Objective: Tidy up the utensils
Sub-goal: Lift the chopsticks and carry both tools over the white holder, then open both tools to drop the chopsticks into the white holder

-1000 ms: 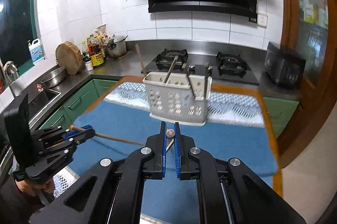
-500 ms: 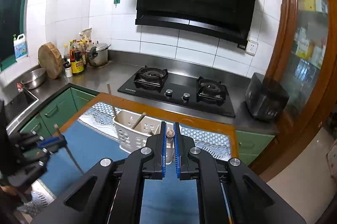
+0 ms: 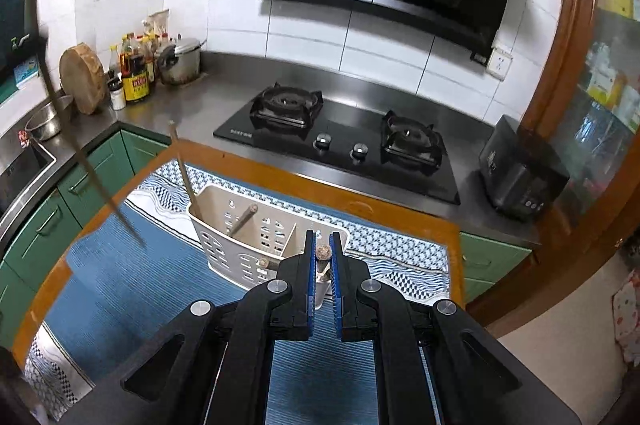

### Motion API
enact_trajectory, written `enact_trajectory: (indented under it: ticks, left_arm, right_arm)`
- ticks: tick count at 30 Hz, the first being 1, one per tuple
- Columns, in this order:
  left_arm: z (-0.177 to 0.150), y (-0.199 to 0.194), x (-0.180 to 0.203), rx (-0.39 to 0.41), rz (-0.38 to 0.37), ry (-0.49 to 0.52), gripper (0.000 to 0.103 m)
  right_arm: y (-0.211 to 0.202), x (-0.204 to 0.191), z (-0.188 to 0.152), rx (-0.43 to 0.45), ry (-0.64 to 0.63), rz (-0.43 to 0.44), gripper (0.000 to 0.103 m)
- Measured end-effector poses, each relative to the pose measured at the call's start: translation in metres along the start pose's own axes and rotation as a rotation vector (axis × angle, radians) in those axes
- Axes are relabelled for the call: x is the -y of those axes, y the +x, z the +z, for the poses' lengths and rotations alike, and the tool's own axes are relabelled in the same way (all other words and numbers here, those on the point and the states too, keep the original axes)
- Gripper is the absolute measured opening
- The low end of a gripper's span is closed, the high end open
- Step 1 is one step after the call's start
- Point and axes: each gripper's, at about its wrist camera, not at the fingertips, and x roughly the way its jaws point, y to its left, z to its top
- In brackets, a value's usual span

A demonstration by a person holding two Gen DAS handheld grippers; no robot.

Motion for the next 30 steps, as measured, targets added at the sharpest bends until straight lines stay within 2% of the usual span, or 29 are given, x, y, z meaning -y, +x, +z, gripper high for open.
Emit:
enact_trajectory:
  ticks: [7,16,23,30]
  left_arm:
    - [0.015,0.046,0.005,0.048,0.039,-0.007,0.005]
    - [-0.016,0.1,-0.006,-0.002,0.066,-0.064,0.005]
    - [-0.034,0.116,-0.01,-0.064,0.05,-0.064,0.005]
    - [-0.036,0.116,-0.003,-0.082,0.04,-0.027,0.006]
  right_arm:
    - [0.015,0.005,-0.005,-0.009,-0.002,0.004,0.007]
    - [0.028,0.005,-0.009,-0.013,-0.011,0.004,0.007]
    - [0.033,0.006,-0.009,-0.014,-0.005,0.014,0.007]
    - [0.031,0.005,-0.007,-0.002,-0.002,0.006,0.007]
